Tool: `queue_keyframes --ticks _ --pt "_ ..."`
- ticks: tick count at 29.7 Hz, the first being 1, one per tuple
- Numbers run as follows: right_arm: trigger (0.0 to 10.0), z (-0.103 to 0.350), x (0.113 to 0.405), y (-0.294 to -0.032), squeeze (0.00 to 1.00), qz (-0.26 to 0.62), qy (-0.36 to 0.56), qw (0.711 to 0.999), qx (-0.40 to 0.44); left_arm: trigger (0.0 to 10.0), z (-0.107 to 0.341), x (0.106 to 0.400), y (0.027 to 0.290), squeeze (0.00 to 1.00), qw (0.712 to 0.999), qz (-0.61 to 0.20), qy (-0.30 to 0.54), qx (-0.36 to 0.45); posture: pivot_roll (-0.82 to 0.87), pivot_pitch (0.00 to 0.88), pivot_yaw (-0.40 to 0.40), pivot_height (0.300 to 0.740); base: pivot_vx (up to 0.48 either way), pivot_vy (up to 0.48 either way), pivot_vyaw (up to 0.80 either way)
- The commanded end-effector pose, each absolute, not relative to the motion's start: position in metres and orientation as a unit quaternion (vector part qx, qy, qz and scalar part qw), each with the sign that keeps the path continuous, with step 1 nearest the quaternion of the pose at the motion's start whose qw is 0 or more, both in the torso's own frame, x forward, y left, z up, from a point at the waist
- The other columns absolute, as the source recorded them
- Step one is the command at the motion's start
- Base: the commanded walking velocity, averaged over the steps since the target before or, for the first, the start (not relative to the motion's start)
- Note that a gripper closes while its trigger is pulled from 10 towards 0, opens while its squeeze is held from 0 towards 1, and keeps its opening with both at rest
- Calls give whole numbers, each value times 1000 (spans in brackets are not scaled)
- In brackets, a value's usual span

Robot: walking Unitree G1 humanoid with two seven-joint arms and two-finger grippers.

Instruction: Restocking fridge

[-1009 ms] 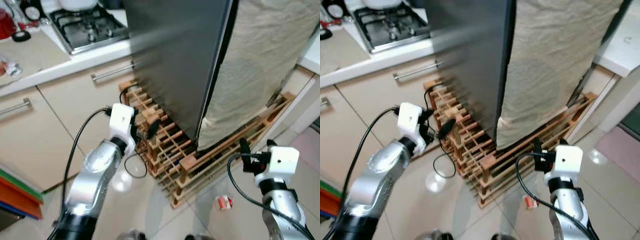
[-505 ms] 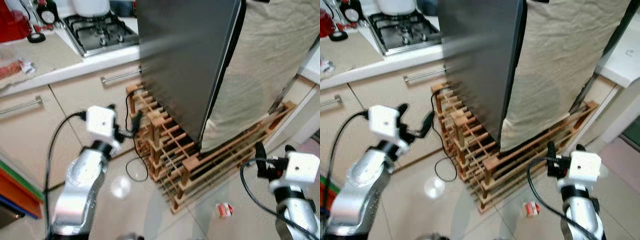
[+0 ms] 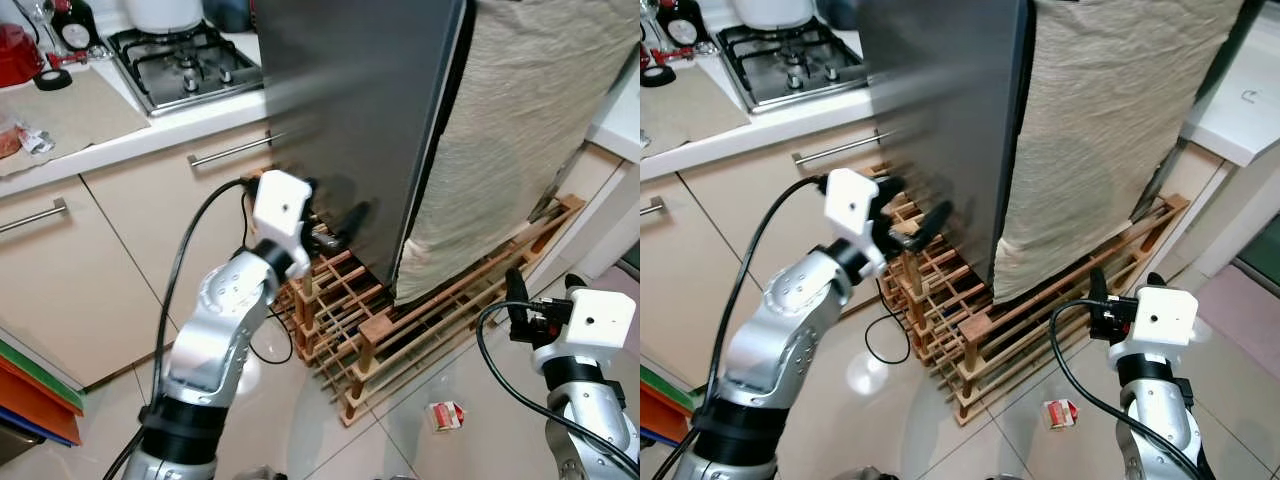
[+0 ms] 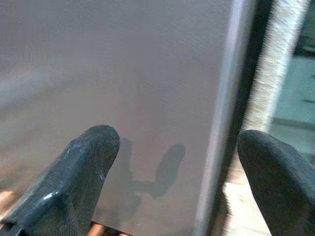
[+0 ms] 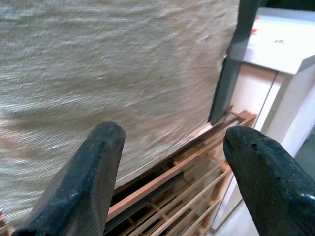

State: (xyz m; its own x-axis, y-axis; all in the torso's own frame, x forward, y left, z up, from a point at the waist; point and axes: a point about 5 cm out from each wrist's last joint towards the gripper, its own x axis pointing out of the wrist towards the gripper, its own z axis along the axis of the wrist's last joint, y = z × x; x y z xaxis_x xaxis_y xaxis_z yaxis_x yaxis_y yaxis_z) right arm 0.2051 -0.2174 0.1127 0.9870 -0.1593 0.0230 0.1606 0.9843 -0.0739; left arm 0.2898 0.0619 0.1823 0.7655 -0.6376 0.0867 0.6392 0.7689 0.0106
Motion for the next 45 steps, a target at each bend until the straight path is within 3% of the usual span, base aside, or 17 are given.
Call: queue_keyframes --ticks 1,9,14,22,45 --pt "10000 116 203 -217 12 -77 -13 997 -27 10000 179 288 56 0 930 -367 -23 -11 -58 34 23 740 0 0 0" --pt "10000 114 201 -208 12 -16 6 1000 16 10000 178 291 40 0 911 -412 -19 1 -58 41 23 740 0 0 0" --pt "10000 113 190 -208 12 20 23 1000 -7 10000 182 293 31 0 903 -428 -25 8 -66 44 16 740 0 0 0" --pt "10000 113 188 -204 12 32 29 999 -2 10000 185 305 16 0 901 -433 -30 13 -78 48 19 740 0 0 0" --pt "10000 107 190 -202 12 37 35 999 1 10000 193 302 -11 0 877 -478 -42 -6 -79 42 26 740 0 0 0"
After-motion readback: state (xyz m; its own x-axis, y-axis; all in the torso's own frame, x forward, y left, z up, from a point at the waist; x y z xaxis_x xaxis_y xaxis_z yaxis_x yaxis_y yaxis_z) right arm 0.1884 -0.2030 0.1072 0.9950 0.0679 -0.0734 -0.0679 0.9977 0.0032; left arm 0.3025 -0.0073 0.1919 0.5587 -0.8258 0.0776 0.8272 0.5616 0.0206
